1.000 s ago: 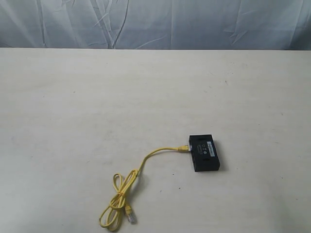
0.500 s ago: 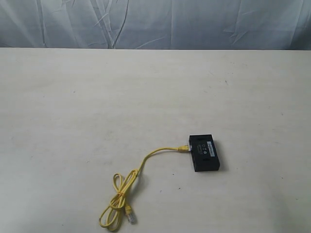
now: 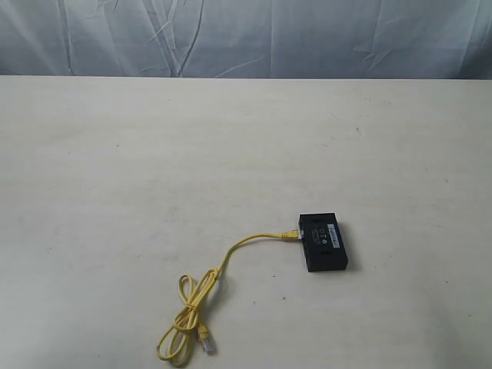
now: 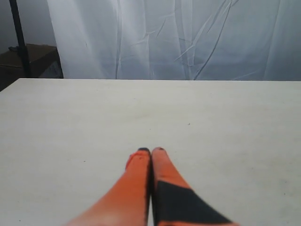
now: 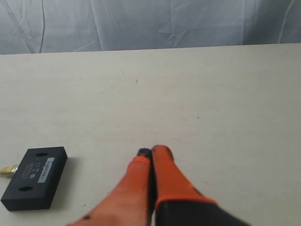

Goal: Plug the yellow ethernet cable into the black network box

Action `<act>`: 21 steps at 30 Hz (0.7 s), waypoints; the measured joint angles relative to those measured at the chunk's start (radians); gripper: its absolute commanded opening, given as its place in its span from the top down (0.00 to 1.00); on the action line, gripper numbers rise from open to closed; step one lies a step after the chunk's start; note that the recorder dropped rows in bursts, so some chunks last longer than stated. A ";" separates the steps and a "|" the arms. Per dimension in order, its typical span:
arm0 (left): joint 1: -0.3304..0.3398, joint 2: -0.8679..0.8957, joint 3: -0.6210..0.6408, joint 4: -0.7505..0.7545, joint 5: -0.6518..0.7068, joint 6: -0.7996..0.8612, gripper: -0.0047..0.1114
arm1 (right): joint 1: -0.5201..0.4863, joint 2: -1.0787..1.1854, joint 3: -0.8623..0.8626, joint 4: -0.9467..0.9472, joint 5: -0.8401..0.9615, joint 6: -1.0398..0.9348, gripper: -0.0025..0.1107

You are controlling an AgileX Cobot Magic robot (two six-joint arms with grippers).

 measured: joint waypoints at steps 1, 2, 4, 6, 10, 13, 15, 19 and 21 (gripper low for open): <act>0.000 0.000 0.000 -0.002 0.000 -0.009 0.96 | 0.000 0.000 0.000 0.000 0.000 0.000 0.98; 0.000 0.000 0.000 -0.002 0.000 -0.025 0.96 | 0.000 0.000 0.000 0.000 0.000 0.000 0.98; 0.000 0.000 0.000 0.006 0.000 -0.060 0.96 | 0.000 0.000 0.000 0.000 0.000 0.000 0.98; 0.000 0.000 0.000 0.007 0.000 -0.093 0.96 | 0.000 0.000 0.000 0.000 0.000 0.000 0.98; 0.000 0.000 0.000 0.016 0.000 -0.123 0.96 | 0.000 0.000 0.000 0.000 0.000 0.000 0.98; 0.000 0.000 0.000 0.033 0.000 -0.127 0.96 | 0.000 0.000 0.000 0.000 0.000 0.000 0.98; 0.000 0.000 0.000 0.044 0.000 -0.127 0.96 | 0.000 0.000 0.000 0.000 0.000 0.000 0.98; 0.000 0.000 0.000 0.051 0.000 -0.112 0.96 | 0.000 0.000 0.000 0.000 0.000 0.000 0.98; 0.000 0.000 0.000 0.053 0.000 -0.093 0.96 | 0.000 0.000 0.000 0.000 0.000 0.000 0.98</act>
